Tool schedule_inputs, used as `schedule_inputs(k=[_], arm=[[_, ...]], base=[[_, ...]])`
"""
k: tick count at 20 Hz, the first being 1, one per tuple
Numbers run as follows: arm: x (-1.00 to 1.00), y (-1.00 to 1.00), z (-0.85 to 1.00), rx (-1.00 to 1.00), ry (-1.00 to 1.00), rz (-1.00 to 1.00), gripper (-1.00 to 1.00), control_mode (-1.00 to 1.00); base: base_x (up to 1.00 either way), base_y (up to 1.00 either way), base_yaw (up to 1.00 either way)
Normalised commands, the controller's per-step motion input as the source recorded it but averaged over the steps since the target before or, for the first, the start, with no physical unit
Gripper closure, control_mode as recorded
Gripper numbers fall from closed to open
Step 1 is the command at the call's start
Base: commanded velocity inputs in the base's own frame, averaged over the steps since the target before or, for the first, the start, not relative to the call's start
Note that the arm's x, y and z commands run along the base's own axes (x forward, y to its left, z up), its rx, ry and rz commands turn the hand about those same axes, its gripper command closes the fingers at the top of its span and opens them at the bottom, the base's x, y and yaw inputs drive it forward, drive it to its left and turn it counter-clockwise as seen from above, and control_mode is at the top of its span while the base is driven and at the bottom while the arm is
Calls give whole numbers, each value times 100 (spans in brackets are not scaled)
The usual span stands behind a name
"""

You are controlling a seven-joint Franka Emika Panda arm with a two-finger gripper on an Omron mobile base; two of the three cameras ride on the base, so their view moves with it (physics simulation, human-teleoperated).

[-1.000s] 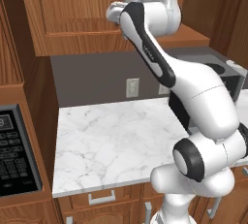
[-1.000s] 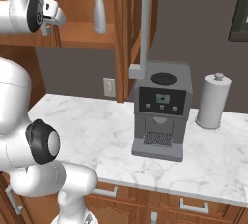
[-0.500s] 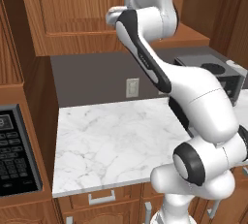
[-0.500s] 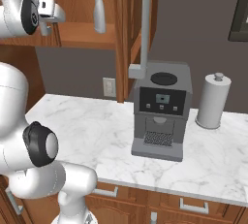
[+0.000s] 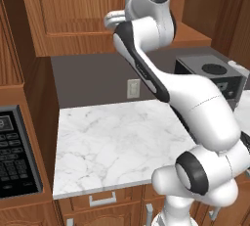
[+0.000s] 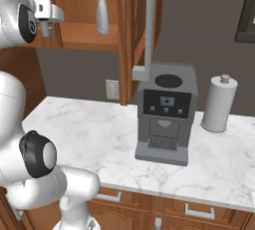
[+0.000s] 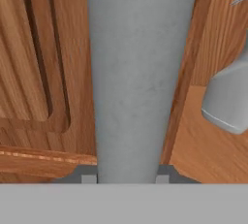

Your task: Open the cabinet. Pick the spray and place it next to the sink. Then close the cabinet.

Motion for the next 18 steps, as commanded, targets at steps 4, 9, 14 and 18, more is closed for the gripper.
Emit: schedule_inputs(k=[4, 9, 14, 18], arm=[[-9, 21, 0, 0, -9, 0, 100, -100], [-29, 25, 6, 0, -2, 0, 100, -100], [-45, 26, 16, 0, 0, 0, 100, -100], [-52, 29, 18, 0, 0, 0, 100, -100]], base=[[0, 0, 0], [0, 0, 0], [0, 0, 0], [0, 0, 0]])
